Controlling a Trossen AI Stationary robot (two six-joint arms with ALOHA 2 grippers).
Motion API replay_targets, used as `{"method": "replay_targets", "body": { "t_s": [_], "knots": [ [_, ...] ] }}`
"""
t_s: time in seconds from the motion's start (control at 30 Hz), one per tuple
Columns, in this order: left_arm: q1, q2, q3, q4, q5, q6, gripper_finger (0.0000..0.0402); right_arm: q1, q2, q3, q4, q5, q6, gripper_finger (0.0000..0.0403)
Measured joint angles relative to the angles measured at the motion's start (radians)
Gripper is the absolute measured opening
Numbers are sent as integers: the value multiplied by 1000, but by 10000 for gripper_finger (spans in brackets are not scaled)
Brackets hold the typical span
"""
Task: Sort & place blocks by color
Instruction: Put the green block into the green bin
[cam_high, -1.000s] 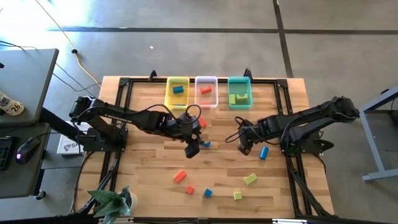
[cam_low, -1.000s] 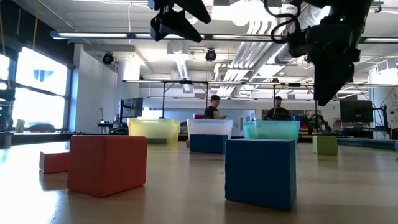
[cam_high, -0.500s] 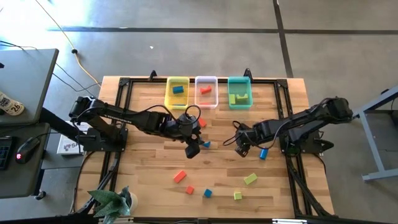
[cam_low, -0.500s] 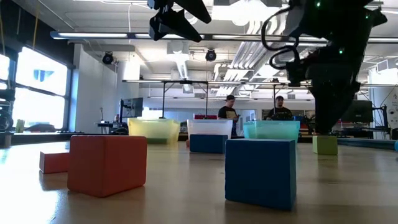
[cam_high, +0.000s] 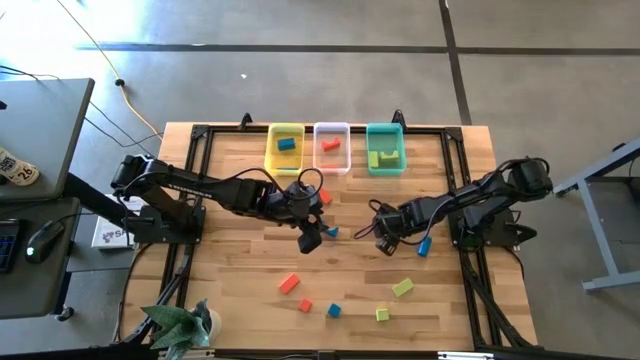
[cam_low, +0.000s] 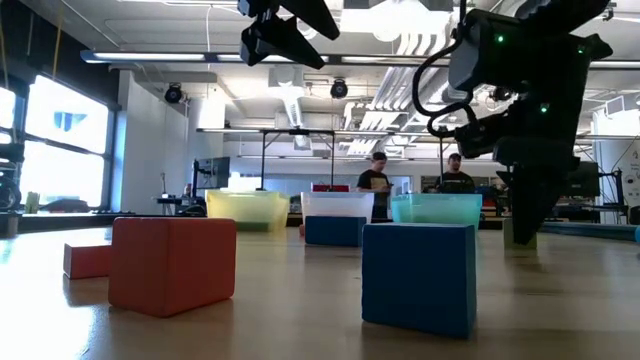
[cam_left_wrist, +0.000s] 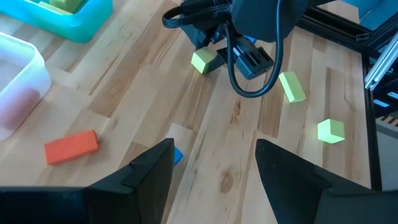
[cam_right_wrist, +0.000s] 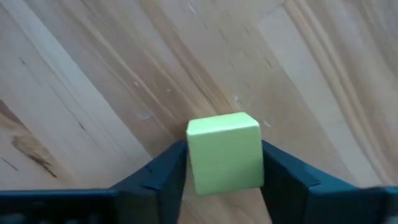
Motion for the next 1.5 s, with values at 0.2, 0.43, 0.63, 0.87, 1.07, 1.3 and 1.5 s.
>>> {"method": "replay_targets", "body": {
  "t_s": [0.2, 0.43, 0.63, 0.87, 1.07, 1.3, 1.5],
  "knots": [
    [6, 0, 0, 0, -32, 81, 216, -21, -2, 4, 10, -61, 33, 109],
    [51, 0, 0, 0, -7, 144, 216, -51, -23, 49, 3, -109, 93, 109],
    [90, 0, 0, -1, 17, 249, 216, -103, -112, 78, 2, -8, 160, 109],
    [128, 0, 0, 1, 75, 401, 216, -251, -183, 120, 16, 85, 126, 109],
    [154, 15, 0, -2, 89, 504, 216, -404, -184, 188, 68, 112, 23, 109],
    [173, 88, 0, 10, 115, 631, 216, -599, -183, 233, 133, 143, -152, 109],
    [177, 168, 0, 13, 121, 724, 216, -733, -161, 234, 139, 112, -260, 109]
  ]
}}
